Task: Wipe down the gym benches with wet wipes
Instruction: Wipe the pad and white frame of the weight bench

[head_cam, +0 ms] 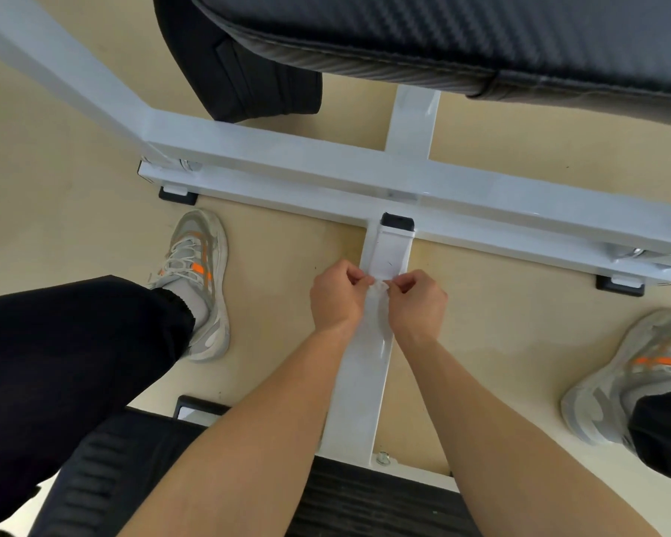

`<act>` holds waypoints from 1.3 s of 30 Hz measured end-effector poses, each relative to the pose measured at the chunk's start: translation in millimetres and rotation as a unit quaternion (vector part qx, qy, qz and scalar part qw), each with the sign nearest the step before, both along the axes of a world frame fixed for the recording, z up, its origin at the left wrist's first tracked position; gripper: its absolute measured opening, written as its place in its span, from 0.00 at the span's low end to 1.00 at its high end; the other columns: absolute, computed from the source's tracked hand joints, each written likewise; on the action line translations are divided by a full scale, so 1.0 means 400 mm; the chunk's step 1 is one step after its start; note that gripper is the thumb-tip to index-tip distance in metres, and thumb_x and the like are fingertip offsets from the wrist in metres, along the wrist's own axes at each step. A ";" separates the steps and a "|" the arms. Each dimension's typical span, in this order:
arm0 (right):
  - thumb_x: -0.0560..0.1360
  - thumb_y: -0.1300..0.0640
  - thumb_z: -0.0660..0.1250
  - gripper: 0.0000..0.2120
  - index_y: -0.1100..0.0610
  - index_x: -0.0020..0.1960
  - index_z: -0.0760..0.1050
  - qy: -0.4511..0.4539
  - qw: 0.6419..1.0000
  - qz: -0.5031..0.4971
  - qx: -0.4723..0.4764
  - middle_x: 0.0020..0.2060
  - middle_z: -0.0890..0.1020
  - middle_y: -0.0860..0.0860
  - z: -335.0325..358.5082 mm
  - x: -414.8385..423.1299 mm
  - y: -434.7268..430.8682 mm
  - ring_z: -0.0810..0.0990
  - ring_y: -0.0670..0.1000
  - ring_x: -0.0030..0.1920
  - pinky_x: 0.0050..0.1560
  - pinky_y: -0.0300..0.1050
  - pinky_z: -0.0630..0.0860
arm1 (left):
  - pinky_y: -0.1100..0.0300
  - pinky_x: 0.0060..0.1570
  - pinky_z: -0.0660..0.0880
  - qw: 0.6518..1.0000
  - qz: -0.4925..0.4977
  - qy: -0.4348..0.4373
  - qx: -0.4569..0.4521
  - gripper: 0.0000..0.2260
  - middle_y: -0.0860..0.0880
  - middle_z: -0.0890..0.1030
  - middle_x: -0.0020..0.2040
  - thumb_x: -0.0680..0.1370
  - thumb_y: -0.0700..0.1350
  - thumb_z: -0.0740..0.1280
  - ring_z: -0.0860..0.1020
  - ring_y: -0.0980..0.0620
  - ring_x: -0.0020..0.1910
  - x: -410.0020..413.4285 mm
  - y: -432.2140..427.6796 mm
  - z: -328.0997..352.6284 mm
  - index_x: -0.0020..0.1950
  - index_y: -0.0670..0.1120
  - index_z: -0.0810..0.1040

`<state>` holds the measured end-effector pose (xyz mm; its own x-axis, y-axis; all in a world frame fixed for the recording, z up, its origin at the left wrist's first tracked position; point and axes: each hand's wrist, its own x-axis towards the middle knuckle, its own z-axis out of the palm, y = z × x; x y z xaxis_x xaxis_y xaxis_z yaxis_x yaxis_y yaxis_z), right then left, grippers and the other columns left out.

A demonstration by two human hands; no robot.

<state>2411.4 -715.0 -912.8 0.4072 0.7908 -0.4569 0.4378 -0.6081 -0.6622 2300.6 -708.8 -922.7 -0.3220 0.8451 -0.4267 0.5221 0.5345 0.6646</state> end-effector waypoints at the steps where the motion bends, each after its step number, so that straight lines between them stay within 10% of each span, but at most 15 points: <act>1: 0.75 0.60 0.72 0.05 0.54 0.42 0.77 0.004 1.000 0.003 0.012 0.38 0.81 0.47 0.009 -0.003 0.000 0.80 0.48 0.41 0.46 0.45 0.79 | 0.58 0.45 0.77 1.000 0.008 -0.006 0.002 0.04 0.56 0.81 0.39 0.75 0.44 0.74 0.80 0.54 0.40 0.001 -0.001 0.006 0.43 0.48 0.80; 6: 0.76 0.59 0.72 0.05 0.50 0.48 0.79 0.076 0.993 0.007 0.086 0.37 0.81 0.43 0.096 -0.008 0.002 0.79 0.41 0.38 0.41 0.33 0.74 | 0.63 0.42 0.78 0.985 0.066 -0.161 0.021 0.03 0.52 0.83 0.41 0.77 0.40 0.72 0.82 0.54 0.38 -0.004 0.001 0.069 0.47 0.48 0.82; 15: 0.79 0.69 0.60 0.18 0.49 0.51 0.82 0.183 0.979 0.081 0.043 0.44 0.86 0.45 0.169 -0.037 -0.022 0.85 0.47 0.48 0.56 0.48 0.81 | 0.60 0.47 0.79 0.961 0.074 -0.267 0.006 0.09 0.47 0.85 0.49 0.77 0.44 0.73 0.82 0.57 0.41 -0.056 -0.023 0.086 0.57 0.47 0.84; 23: 0.77 0.65 0.59 0.15 0.51 0.49 0.80 0.066 0.997 0.006 0.038 0.43 0.84 0.48 0.170 -0.034 -0.019 0.83 0.49 0.42 0.42 0.42 0.77 | 0.73 0.40 0.72 0.965 0.150 -0.214 0.030 0.04 0.54 0.84 0.43 0.75 0.41 0.74 0.80 0.59 0.40 -0.045 0.073 0.070 0.49 0.46 0.86; 32: 0.77 0.64 0.58 0.14 0.53 0.49 0.81 -0.001 1.000 0.015 -0.023 0.44 0.84 0.47 0.157 -0.050 -0.046 0.83 0.42 0.37 0.37 0.36 0.75 | 0.55 0.51 0.77 0.979 0.013 -0.194 0.067 0.11 0.47 0.86 0.46 0.81 0.43 0.65 0.82 0.47 0.47 -0.024 0.065 0.054 0.59 0.47 0.85; 39: 0.76 0.64 0.59 0.13 0.53 0.47 0.81 -0.018 0.999 -0.003 -0.037 0.41 0.84 0.48 0.153 -0.050 -0.057 0.83 0.44 0.38 0.39 0.39 0.75 | 0.65 0.51 0.76 0.965 0.059 -0.253 0.035 0.11 0.52 0.86 0.49 0.80 0.42 0.68 0.82 0.56 0.47 -0.027 0.079 0.051 0.60 0.45 0.84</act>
<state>2391.5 -737.7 -851.8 0.4297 0.7530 -0.4984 0.4566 -0.6574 -0.5995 2289.8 -677.0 -902.2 -0.1824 0.8480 -0.4976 0.0594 0.5147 0.8553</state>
